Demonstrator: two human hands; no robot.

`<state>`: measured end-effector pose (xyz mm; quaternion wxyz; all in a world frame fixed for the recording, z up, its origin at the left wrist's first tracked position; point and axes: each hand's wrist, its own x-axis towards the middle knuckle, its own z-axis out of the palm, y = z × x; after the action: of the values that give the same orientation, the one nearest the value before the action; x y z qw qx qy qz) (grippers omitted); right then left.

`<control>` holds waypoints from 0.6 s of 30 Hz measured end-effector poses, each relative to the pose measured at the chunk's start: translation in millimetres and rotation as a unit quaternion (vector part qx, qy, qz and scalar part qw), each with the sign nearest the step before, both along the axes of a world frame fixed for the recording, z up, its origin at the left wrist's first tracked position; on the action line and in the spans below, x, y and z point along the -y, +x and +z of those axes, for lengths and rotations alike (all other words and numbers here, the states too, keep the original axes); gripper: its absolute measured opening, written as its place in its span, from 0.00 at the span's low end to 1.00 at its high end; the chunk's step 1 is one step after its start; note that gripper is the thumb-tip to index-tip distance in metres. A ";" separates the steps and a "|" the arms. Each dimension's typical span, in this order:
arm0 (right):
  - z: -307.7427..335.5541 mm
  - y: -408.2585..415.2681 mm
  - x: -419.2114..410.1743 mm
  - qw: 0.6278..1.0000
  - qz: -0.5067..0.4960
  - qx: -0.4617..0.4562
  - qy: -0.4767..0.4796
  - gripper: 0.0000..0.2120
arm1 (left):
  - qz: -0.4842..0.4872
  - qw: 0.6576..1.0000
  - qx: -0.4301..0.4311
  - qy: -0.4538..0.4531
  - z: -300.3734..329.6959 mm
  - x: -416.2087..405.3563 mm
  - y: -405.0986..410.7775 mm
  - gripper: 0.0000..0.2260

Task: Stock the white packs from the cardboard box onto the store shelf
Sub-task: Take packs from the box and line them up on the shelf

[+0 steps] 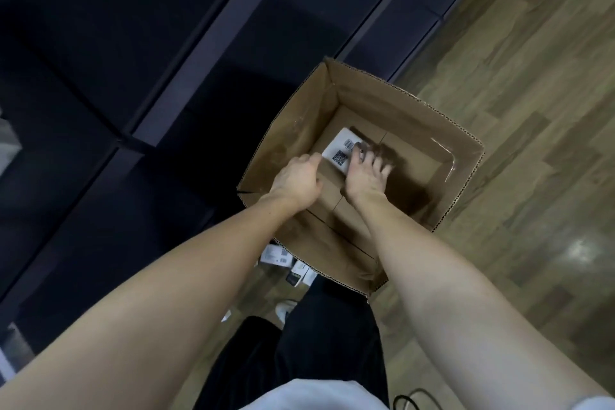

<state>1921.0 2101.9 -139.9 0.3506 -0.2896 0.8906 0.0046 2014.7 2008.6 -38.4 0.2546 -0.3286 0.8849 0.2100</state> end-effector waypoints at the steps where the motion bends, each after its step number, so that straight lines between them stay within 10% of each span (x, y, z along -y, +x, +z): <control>1: -6.1 0.4 0.2 1.000 0.003 0.000 0.016 0.36 | 0.003 1.000 0.003 0.000 -3.2 2.1 -0.4 0.19; 12: -30.0 25.2 -14.2 0.999 -0.019 -0.024 0.013 0.33 | 0.022 1.000 0.014 0.003 -15.8 -2.0 12.7 0.17; 18: 10.3 22.8 -11.5 0.983 -0.109 0.145 -0.039 0.48 | 0.032 0.999 -0.008 -0.009 20.4 -6.2 19.9 0.15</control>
<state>1943.8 2113.4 -129.5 0.4631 -0.2022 0.8559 -0.1101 2034.6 2014.8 -18.0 0.2374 -0.3571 0.8778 0.2133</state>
